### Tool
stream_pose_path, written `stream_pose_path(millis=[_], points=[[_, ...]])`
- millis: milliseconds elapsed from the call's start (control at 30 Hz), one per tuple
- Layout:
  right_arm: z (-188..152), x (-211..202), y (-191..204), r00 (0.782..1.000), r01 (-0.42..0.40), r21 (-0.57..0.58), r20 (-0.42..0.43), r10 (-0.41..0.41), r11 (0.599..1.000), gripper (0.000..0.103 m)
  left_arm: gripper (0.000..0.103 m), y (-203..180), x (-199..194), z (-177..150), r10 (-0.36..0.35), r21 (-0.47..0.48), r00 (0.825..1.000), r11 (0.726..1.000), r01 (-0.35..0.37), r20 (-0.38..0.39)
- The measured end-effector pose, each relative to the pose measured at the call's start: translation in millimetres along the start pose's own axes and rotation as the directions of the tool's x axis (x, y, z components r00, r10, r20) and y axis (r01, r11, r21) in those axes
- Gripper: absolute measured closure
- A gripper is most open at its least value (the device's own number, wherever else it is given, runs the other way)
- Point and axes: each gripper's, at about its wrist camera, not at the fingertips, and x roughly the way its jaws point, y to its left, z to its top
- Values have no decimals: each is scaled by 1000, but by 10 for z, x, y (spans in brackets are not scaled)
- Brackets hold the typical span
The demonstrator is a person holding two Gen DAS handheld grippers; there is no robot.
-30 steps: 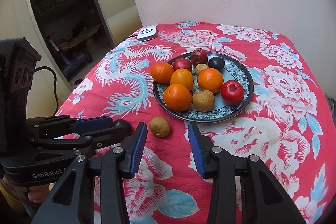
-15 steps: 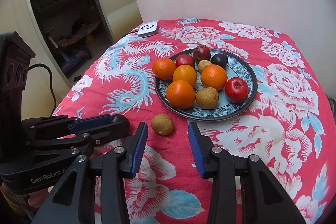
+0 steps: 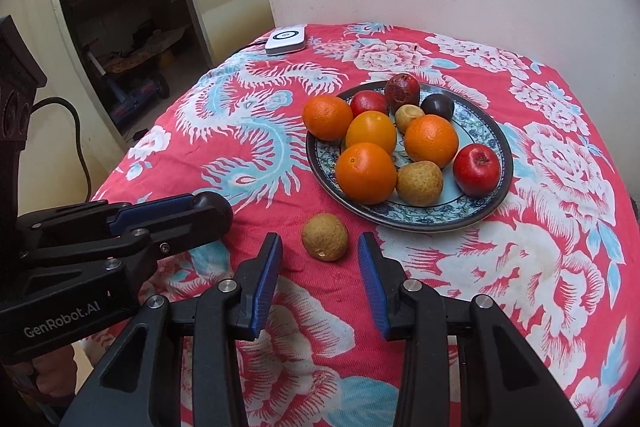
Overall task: Organize fruits
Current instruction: 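Lift the dark plum with the left tool while the right tool grasps the brown kiwi, then carry the plum with the left tool while the right tool carries the kiwi to the plate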
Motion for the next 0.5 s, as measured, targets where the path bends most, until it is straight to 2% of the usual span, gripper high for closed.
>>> stream_pose_path(millis=[233,500], points=[[10,12,30,1000,3,-18,7,-3,1000,77,79,12,-13,11,1,-7,1000,1000,-1,5],[9,-41,-4,1000,-1,-1,27,1,1000,77,79,26,-27,18,5,-13,1000,1000,-5,7]])
